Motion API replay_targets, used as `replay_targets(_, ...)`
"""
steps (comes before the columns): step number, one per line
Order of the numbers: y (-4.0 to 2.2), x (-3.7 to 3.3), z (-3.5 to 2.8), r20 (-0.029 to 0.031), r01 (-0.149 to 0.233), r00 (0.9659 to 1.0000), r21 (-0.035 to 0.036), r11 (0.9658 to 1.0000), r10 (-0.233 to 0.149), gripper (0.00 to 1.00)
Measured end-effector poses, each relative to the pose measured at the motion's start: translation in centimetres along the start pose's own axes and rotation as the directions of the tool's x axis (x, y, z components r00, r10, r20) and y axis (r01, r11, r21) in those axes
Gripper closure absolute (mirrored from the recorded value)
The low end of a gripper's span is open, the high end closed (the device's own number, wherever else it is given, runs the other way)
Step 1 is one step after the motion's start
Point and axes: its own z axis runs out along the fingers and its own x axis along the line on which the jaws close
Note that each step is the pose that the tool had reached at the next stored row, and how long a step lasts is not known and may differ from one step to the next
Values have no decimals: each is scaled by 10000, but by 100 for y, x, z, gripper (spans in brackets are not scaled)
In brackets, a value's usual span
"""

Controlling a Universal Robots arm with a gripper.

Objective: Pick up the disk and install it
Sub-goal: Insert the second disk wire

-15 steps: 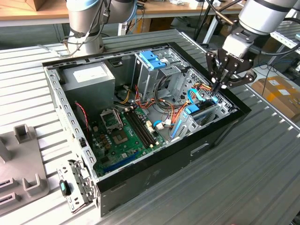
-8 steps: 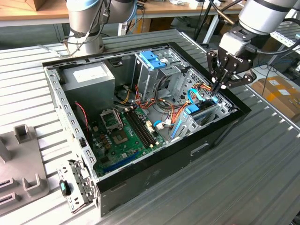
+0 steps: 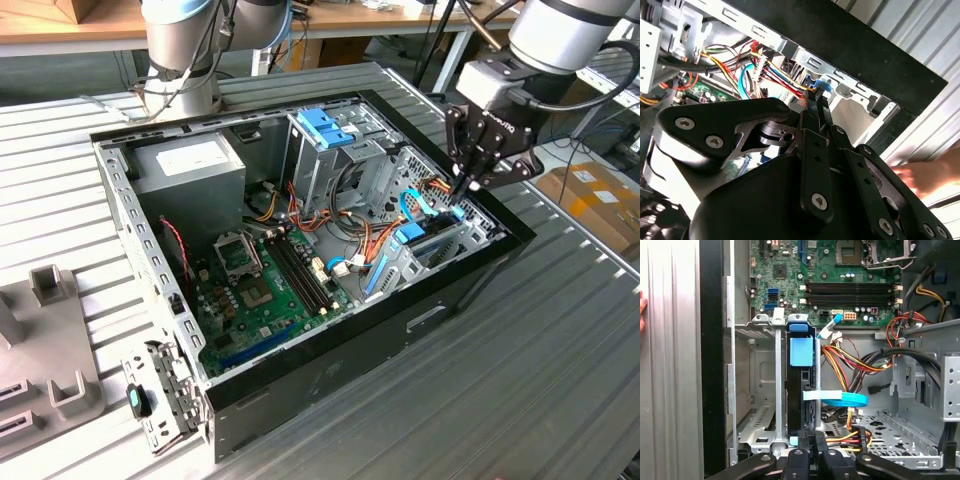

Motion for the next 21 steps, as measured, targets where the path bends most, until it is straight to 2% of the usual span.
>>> replay_targets(1, 0, 0, 0, -3, -142, 9999, 0, 9999, 142, 84)
replay_targets(6, 13, 0, 1, 0, -158, 9999, 0, 9999, 158, 84)
replay_targets(10, 69, 12, 4, 22, -157, 9999, -1, 9999, 157, 84)
replay_targets(13, 98, 35, 16, 39, -157, 9999, -2, 9999, 157, 84)
replay_targets(15, 136, 50, 25, 82, -158, 9998, -4, 9999, 158, 84)
replay_targets(16, 144, 52, 28, 85, -156, 9998, -4, 9999, 156, 84)
replay_targets(18, 144, 52, 28, 85, -156, 9998, -3, 9999, 156, 84)
replay_targets(21, 146, 52, 29, 116, -130, 9998, -5, 9999, 130, 84)
